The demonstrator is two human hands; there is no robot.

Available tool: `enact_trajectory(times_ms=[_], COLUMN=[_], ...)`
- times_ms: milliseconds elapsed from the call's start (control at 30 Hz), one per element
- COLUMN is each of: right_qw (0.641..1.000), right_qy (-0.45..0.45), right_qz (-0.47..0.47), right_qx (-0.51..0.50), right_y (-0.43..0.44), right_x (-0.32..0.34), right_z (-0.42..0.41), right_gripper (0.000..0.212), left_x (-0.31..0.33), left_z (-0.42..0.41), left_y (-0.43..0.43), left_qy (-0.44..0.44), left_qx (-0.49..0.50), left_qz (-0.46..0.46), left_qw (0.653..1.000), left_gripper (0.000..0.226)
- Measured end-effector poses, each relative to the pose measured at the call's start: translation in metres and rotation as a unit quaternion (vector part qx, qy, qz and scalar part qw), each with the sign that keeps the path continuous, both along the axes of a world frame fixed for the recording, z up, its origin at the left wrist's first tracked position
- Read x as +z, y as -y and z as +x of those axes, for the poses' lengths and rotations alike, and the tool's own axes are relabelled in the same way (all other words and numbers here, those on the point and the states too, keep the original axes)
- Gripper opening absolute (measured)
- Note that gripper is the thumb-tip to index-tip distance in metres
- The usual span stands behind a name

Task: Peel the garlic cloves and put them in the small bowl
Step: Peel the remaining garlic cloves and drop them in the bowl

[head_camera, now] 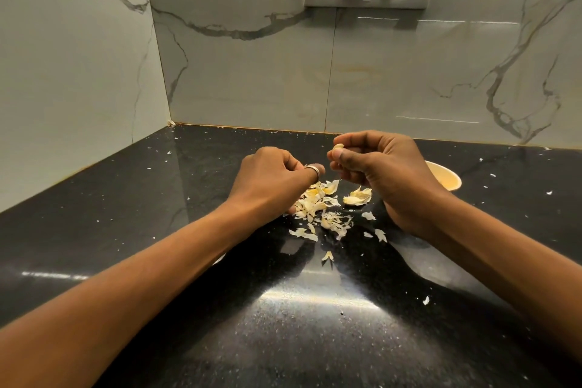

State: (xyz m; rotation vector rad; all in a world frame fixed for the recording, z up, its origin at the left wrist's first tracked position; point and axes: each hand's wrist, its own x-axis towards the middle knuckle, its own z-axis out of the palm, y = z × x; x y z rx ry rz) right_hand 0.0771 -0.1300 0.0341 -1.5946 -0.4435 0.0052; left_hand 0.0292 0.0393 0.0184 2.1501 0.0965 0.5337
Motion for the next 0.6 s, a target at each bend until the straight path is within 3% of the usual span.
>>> enact_trajectory(times_ms=[233, 400, 600], right_qw=[0.998, 0.996, 0.996], right_qy=[-0.001, -0.005, -0.014], right_qz=[-0.056, -0.078, -0.080], right_qx=[0.017, 0.029, 0.037], right_y=[-0.0023, -0.0023, -0.0028], right_x=[-0.0033, -0.0037, -0.0033], right_z=[-0.0004, -0.0015, -0.0011], right_gripper=[0.013, 0.014, 0.014], left_x=[-0.0020, -0.0029, -0.0018], left_z=[0.0016, 0.0019, 0.0017], left_y=[-0.0039, -0.0025, -0.0024], left_qy=[0.066, 0.081, 0.086], left_qx=[-0.009, 0.002, -0.046], left_qz=[0.012, 0.070, 0.012], left_qw=[0.998, 0.994, 0.995], left_gripper=[0.009, 0.026, 0.007])
